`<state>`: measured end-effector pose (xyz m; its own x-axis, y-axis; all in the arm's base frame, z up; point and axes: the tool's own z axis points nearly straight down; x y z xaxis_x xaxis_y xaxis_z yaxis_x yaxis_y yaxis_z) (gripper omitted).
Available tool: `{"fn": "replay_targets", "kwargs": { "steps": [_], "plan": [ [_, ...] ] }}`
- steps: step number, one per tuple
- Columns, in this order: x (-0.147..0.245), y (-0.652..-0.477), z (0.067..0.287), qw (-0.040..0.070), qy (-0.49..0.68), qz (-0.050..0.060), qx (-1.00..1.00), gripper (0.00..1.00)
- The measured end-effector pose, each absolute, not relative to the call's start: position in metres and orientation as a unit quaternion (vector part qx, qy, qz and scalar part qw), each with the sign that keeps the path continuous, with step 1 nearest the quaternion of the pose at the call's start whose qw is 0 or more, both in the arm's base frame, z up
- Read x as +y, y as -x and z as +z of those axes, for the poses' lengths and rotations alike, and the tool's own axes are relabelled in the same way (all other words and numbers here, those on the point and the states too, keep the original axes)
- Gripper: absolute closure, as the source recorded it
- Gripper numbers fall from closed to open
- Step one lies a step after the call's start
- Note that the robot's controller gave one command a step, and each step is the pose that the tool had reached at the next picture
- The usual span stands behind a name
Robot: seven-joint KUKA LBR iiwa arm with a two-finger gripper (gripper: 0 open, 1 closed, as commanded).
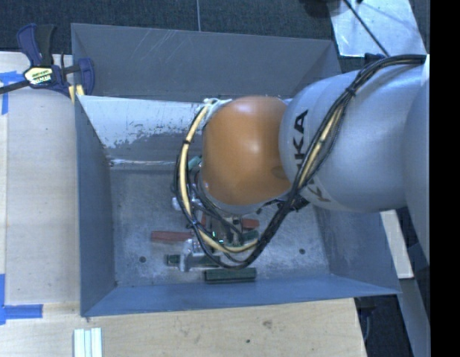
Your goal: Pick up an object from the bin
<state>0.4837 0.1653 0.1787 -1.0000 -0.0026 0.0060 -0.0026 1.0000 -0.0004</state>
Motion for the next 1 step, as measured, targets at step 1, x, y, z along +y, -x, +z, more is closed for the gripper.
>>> {"fn": "replay_targets", "kwargs": {
  "steps": [1],
  "plan": [
    [0.1646, -0.4858, 0.1826, -0.001, 0.000, -0.001, -1.000, 0.00]
  ]
}}
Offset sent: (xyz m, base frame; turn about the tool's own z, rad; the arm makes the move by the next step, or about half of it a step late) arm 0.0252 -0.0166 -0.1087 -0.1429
